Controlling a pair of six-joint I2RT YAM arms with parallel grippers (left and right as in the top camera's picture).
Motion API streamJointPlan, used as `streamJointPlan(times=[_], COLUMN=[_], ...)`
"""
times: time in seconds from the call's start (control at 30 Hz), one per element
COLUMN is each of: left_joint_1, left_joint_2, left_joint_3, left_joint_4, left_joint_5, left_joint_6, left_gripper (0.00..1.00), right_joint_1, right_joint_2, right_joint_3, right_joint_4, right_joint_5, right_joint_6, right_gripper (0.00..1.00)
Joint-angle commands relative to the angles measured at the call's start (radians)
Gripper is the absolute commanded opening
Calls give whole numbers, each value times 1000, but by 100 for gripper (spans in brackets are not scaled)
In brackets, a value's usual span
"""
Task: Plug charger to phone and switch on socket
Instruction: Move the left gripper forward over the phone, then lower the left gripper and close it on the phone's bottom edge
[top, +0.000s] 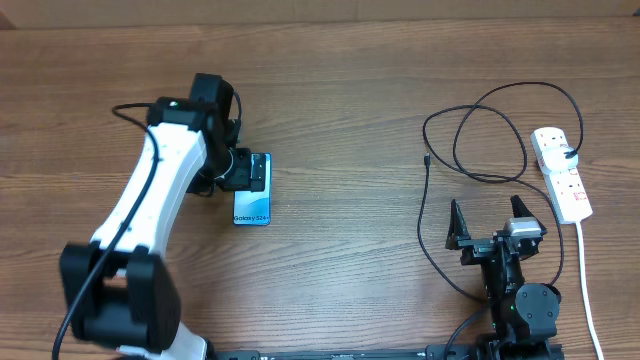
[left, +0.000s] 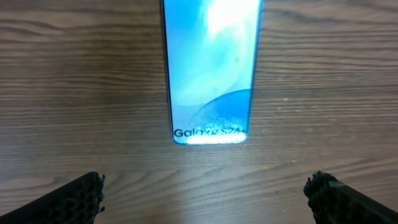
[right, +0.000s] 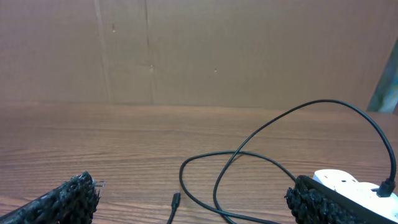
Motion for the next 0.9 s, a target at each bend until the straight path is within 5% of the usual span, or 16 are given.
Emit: streamJointPlan(times=[0.0, 0.87], left_joint_1=[-10, -60], left_joint_2=[74, 242], left_joint_3=[19, 14], left_joint_4=[6, 135], left_joint_5=[7, -63], left_joint_6=[0, -107], left_gripper=[100, 100], right_joint_1=[3, 3], right_joint_2=[2, 2], right_joint_3=[-10, -10], right_joint_4=[3, 3], right_joint_5=[9, 9], right_joint_6=[-2, -2], right_gripper=[100, 100])
